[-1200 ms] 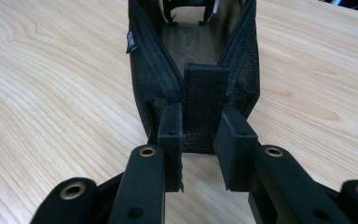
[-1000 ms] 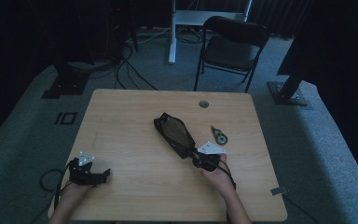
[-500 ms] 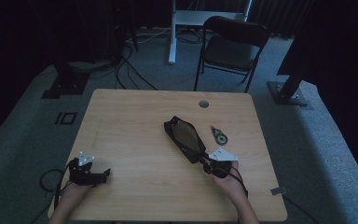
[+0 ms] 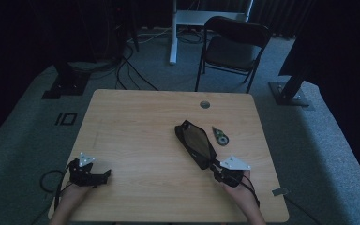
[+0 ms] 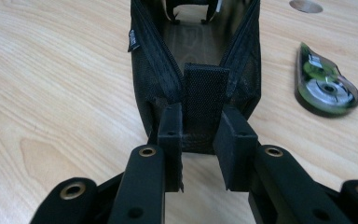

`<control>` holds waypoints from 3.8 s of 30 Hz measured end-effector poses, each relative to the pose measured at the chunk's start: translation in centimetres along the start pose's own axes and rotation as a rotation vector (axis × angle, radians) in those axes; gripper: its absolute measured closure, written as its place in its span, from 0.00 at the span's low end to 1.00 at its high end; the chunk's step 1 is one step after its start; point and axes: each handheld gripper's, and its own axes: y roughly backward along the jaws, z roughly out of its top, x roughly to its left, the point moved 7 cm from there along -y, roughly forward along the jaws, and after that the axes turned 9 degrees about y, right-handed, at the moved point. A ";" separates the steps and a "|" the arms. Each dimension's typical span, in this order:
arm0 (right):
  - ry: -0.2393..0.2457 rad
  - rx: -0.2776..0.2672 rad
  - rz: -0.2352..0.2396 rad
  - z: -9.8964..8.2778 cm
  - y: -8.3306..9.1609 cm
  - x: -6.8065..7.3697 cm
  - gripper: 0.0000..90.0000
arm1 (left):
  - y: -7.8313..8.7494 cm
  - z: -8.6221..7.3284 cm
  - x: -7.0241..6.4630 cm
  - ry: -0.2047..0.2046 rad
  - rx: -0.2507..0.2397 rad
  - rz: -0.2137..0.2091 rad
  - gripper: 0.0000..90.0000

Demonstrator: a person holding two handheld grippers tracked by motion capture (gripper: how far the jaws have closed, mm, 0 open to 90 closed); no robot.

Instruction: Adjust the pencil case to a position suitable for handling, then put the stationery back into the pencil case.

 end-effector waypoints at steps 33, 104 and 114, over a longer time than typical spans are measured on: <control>0.005 -0.005 -0.024 -3.2 5.0 1.3 0.74 | 0.0 0.0 0.0 0.000 0.000 0.000 0.00; -0.164 -0.003 -0.129 3.3 -2.9 -11.2 0.37 | 0.0 0.0 0.0 0.002 0.001 0.000 0.00; -0.182 0.058 -0.121 2.4 -5.3 -12.3 0.30 | 0.0 0.0 0.0 0.002 0.000 0.000 0.00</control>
